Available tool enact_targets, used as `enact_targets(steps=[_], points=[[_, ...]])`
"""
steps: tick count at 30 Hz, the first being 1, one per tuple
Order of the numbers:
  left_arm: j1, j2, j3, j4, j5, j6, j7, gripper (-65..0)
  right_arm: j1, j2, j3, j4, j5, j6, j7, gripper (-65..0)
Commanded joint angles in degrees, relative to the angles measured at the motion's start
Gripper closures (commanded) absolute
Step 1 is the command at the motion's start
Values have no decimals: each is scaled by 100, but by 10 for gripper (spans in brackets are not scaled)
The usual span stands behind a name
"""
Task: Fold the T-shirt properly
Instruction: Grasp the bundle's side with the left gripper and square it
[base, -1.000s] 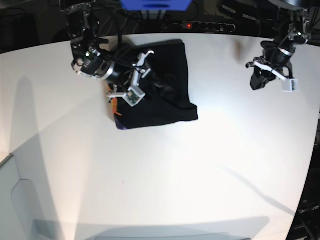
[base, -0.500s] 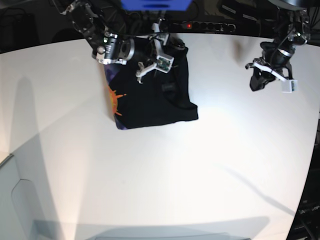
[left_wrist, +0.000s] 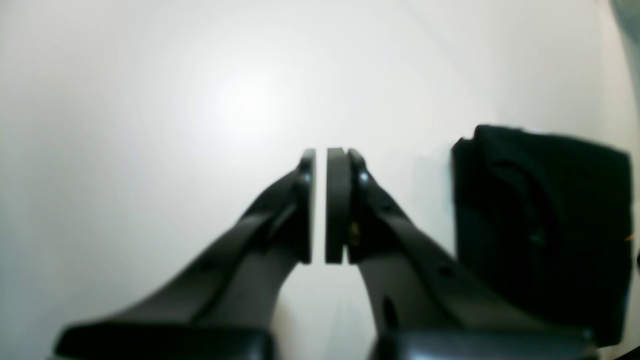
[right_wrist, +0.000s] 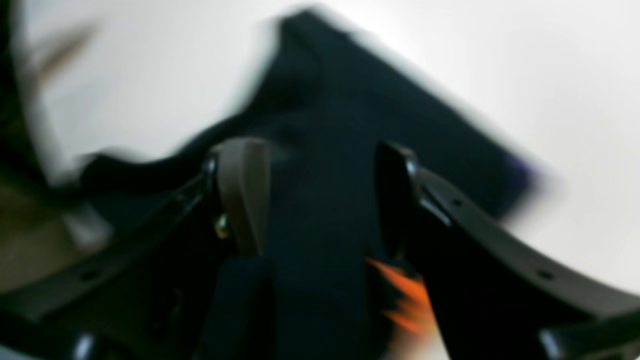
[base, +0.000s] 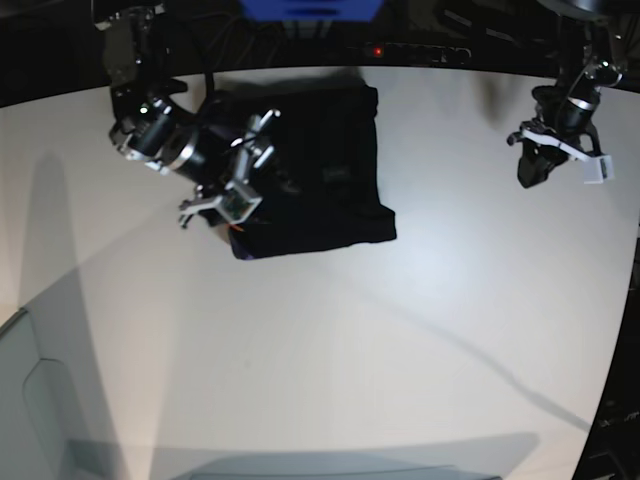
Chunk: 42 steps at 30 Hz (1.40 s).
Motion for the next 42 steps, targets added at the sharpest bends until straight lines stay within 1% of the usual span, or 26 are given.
enact_targets(steps=[1,3,4,5,6,9,11,12,14,16,19,21,24,28,37,42], points=[[0,-36,-69,100,-47,-49,-100,-40,45,-31,226,101,115,19,125,-343],[-17,104,-51,109,-56,-49,-100,-40,45,-110,719,101,115,19,143,-343],[-17,175,-42,109,-65,-49,-100,-48,45,-145,912,101,115,19,143,-343],[-35,271,37,153,-91,-49,-100,-71,45,-180,1105,101,115,19,143,-344],[-79,324,116,214,-135,-49,-91,-106,36,-206,1272,92,115,19,143,-344],[-158,359,582,311,-267,-49,-91,-262,36,-215,1721,92,115,19,116,-344],[-290,394,925,320,-372,-49,-91,-334,27,-215,1914,92,115,19,116,-344],[-369,421,1145,302,-416,-49,-91,-348,27,-215,2020,92,115,19,116,-344],[-501,544,1531,276,-487,-49,-100,-352,18,-215,2178,92,115,19,116,-344],[-598,772,1786,276,-487,-49,-100,-353,1,-215,2292,83,115,19,116,-344],[-791,1115,2147,117,-390,-5,-100,-353,-25,-215,2310,74,115,19,108,-344],[-958,1221,2349,-120,-390,4,-100,-356,-43,-215,2310,13,115,19,108,-344],[-1125,1256,2586,-472,-399,4,-100,-390,-149,-215,2310,-40,115,19,108,-344],[-1178,1265,2850,-630,-399,4,-117,-432,-245,-215,2310,-163,115,19,108,-344],[-1063,1142,2789,-700,-355,21,-100,-432,-333,-215,2310,-181,115,19,108,-344],[-1116,1142,2709,-832,234,21,-100,-432,-342,-215,2310,-181,115,19,108,-344]])
